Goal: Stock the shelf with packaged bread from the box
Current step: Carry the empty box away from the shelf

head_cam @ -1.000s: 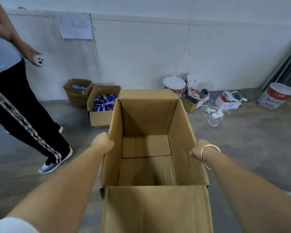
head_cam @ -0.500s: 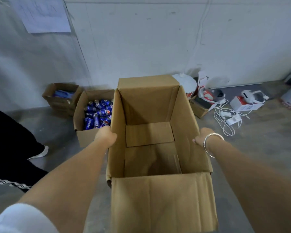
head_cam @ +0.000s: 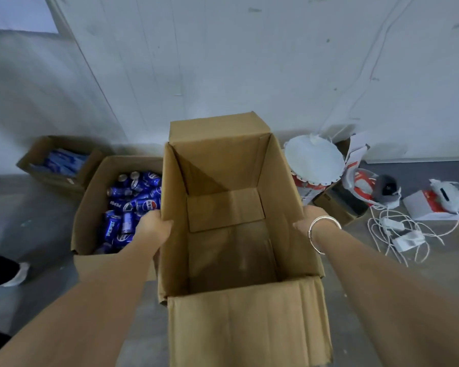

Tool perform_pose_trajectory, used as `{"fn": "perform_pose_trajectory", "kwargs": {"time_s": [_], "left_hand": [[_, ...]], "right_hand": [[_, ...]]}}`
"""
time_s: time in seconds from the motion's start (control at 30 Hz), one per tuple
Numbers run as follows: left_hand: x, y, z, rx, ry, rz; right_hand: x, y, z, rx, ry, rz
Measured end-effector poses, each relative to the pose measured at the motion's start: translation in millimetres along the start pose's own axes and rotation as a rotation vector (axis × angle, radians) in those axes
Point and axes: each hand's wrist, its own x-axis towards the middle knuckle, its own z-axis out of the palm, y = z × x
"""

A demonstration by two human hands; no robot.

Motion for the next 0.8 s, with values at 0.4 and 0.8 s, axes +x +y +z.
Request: {"fn": "perform_pose_trajectory", "kwargs": {"time_s": [0.4, 0.8], "left_hand": [[229.4, 38.2, 110.9, -0.066, 0.015, -0.074], [362.3, -38.4, 288.7, -0.297, 0.068, -0.216]], "right_hand": [[252.5, -34.4, 73.4, 0.078, -0.01, 0.093], [429.8, -3.7, 233.5, 0.221, 0.009, 0.193]]}}
